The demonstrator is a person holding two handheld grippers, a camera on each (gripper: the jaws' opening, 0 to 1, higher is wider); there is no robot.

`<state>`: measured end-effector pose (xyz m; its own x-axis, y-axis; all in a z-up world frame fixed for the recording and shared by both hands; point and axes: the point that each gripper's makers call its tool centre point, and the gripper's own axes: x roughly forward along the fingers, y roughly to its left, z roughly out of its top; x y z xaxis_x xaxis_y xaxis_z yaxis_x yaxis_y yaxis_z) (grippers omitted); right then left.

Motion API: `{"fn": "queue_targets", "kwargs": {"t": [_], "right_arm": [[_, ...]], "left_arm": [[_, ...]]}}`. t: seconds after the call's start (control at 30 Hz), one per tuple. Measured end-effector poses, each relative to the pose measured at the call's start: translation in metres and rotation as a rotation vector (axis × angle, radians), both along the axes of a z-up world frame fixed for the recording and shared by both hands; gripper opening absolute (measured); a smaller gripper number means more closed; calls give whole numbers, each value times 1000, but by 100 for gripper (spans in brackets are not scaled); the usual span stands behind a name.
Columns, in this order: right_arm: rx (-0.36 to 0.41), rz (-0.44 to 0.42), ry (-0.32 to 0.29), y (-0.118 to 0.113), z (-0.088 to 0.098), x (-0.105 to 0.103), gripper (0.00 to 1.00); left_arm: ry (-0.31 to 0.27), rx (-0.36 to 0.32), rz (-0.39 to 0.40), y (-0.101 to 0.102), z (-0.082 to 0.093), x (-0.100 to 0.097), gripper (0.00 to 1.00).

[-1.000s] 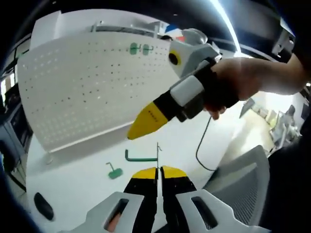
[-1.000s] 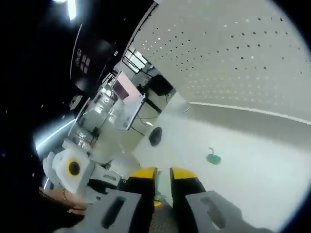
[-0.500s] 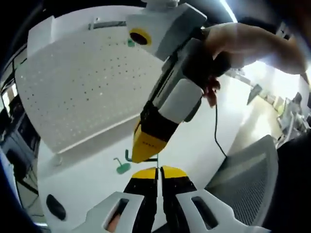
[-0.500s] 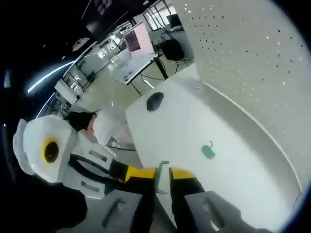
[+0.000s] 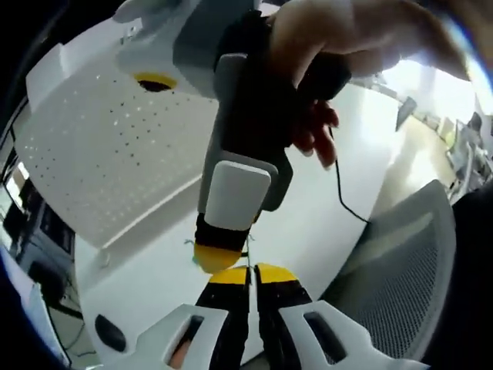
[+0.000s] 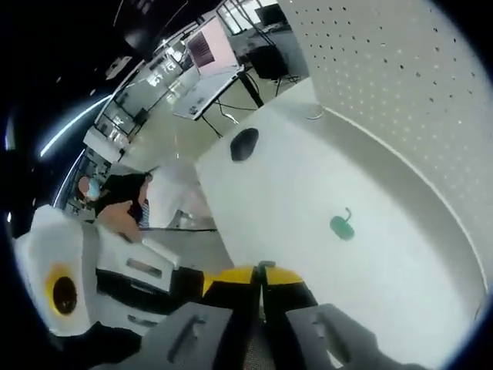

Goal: Insert the hook assembly into the mounting plate slot until the hook locks in place.

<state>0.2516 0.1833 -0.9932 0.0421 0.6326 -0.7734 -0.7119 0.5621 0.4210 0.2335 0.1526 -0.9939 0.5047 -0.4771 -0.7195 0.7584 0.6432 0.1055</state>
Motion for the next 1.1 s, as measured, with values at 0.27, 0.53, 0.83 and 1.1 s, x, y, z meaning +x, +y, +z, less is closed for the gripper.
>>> {"fn": "queue_targets", "kwargs": {"t": [0.27,0.53,0.83,1.1], "right_arm": [[193,-39,-23,-18,20,9,0],[396,-114,-2,-35,58,18,0],[527,-72,-57,-36,94,19,0],[740,-33,18,-27,129,3,0]], "left_arm": [[99,-336,89,2,25,1,13],[130,-528,17,3,57,1,47],[194,-618,-59,-8,74,-3,62],[252,-771,-110,-14,102,-5,66]]}}
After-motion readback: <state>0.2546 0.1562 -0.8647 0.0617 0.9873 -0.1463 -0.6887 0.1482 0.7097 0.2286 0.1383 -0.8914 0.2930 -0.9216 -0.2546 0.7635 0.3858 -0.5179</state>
